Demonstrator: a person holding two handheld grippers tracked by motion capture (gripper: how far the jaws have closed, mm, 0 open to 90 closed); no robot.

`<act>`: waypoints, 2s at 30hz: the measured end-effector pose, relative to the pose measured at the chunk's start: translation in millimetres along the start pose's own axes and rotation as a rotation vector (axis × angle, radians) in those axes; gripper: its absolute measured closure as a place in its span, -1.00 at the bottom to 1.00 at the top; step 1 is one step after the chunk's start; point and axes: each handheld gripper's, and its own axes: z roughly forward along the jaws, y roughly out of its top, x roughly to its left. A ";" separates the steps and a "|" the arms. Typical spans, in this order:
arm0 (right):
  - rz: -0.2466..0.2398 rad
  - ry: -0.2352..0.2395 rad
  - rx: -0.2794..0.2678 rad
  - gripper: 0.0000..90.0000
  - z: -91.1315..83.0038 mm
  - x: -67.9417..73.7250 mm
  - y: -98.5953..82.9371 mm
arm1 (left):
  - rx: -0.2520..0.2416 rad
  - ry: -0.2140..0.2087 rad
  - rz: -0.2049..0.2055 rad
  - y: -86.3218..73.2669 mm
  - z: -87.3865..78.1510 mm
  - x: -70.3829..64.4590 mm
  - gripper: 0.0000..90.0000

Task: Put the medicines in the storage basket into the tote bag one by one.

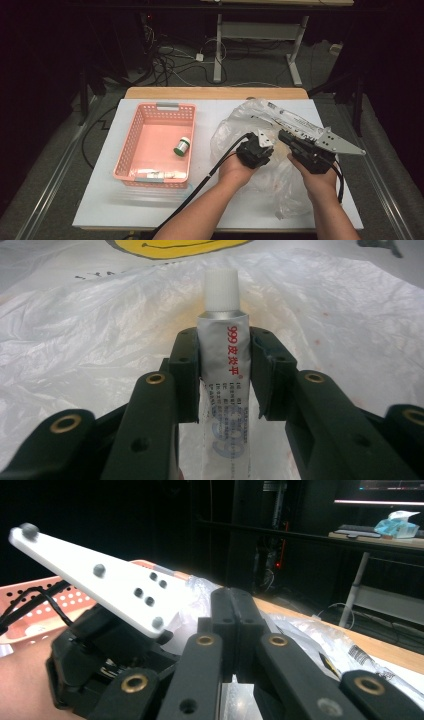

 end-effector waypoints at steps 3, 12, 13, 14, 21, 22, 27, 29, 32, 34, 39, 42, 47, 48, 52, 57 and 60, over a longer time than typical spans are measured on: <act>-0.003 -0.005 0.002 1.00 -0.4 -1.4 -0.7 | 0.003 0.001 -0.004 1.2 7.5 0.5 0.46; 0.010 -0.011 0.007 1.00 -0.2 -4.3 -3.4 | 0.023 -0.011 -0.040 -2.8 28.0 4.2 0.46; 0.008 -0.011 0.008 1.00 -0.1 -4.7 -3.7 | 0.031 -0.010 -0.035 -3.2 28.8 5.6 0.46; 0.011 -0.012 0.009 1.00 0.0 -4.8 -4.0 | 0.026 -0.014 -0.052 -3.9 30.7 5.4 0.46; 0.012 -0.013 0.019 1.00 1.2 -5.9 -6.3 | 0.032 -0.022 -0.065 -6.6 36.8 6.4 0.43; 0.014 -0.014 0.018 1.00 1.5 -5.8 -6.5 | 0.031 -0.032 -0.066 -6.7 36.5 6.0 0.41; 0.015 -0.007 0.021 1.00 1.8 -6.8 -7.4 | 0.014 -0.071 -0.053 -6.2 29.1 2.7 0.26; 0.013 -0.004 0.027 1.00 1.5 -6.3 -7.4 | -0.005 -0.091 -0.070 -6.9 24.5 0.9 0.21; 0.013 -0.004 0.028 1.00 0.9 -6.2 -7.3 | -0.020 -0.121 -0.084 -9.3 15.7 -0.1 0.07; 0.012 -0.003 0.029 1.00 0.5 -6.0 -7.3 | -0.020 -0.148 -0.097 -12.0 9.4 -1.1 -0.04; 0.006 0.003 0.033 1.00 0.3 -5.4 -7.3 | -0.032 -0.203 -0.080 -24.2 -8.2 -8.1 -0.15; -0.001 0.007 0.035 1.00 0.6 -5.1 -7.4 | -0.021 -0.220 -0.069 -32.6 -19.1 -13.1 -0.26; 0.000 0.005 0.037 1.00 0.7 -4.0 -7.6 | -0.034 -0.241 -0.057 -47.5 -36.0 -20.5 -0.41; 0.001 0.006 0.037 1.00 0.8 -3.9 -7.7 | -0.038 -0.249 -0.060 -49.9 -39.4 -21.0 -0.43; -0.002 0.007 0.042 1.00 1.2 -2.6 -8.1 | -0.051 -0.267 -0.065 -58.1 -52.8 -23.0 -0.57; -0.005 0.008 0.051 1.00 1.9 -0.8 -9.0 | -0.081 -0.280 -0.061 -64.8 -72.3 -27.3 -0.72; -0.010 0.009 0.055 1.00 2.1 -0.5 -9.3 | -0.094 -0.284 -0.073 -67.6 -84.0 -28.1 -0.92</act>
